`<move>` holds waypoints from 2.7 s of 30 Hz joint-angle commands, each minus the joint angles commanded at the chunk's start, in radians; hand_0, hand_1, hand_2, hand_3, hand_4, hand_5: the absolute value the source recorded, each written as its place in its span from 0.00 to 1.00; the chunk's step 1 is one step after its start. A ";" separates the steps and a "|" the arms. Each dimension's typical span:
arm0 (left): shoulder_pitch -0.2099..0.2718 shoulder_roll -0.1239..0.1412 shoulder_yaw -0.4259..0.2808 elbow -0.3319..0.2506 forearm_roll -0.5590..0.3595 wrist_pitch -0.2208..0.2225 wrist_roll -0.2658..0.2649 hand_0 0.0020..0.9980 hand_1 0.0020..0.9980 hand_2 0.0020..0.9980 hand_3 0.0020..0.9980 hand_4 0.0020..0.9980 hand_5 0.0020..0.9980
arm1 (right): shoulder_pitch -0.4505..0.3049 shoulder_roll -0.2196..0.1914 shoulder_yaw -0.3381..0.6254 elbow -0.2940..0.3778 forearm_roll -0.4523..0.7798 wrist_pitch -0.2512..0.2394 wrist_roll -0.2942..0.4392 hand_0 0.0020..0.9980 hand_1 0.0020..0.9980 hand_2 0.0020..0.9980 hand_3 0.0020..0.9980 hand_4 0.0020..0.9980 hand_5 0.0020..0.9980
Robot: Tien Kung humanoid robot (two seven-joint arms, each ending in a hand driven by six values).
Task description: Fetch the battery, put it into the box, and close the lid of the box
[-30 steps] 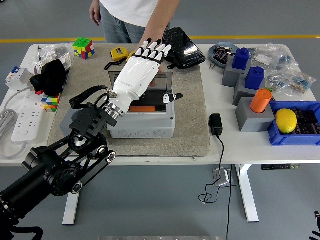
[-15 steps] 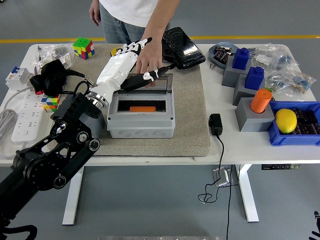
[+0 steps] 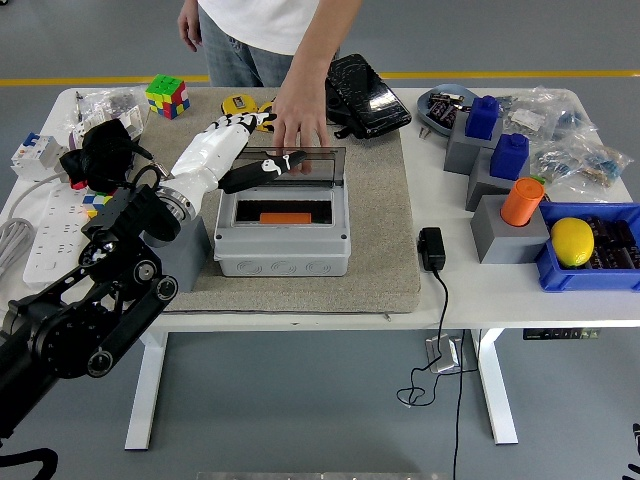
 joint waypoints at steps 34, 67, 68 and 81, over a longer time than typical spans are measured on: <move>0.046 0.239 0.192 -0.301 -0.084 -0.161 0.169 0.74 0.71 0.69 0.76 1.00 1.00 | 0.003 -0.008 0.017 0.000 -0.010 -0.007 0.000 0.83 0.80 0.76 0.79 1.00 1.00; 0.233 0.078 -0.425 -0.106 -0.574 -0.010 -0.488 1.00 1.00 0.98 0.97 1.00 1.00 | 0.003 0.008 0.018 0.000 0.002 -0.004 0.003 0.83 0.80 0.76 0.79 1.00 1.00; 0.241 0.090 -0.430 -0.089 -0.613 -0.037 -0.487 1.00 1.00 0.98 0.97 1.00 1.00 | 0.003 0.008 0.019 0.000 0.002 -0.004 0.004 0.83 0.80 0.76 0.79 1.00 1.00; 0.304 0.127 -0.459 -0.021 -1.118 -0.214 -0.399 1.00 1.00 0.98 0.97 1.00 1.00 | 0.006 0.011 0.017 0.000 0.007 -0.001 0.007 0.83 0.80 0.77 0.79 1.00 1.00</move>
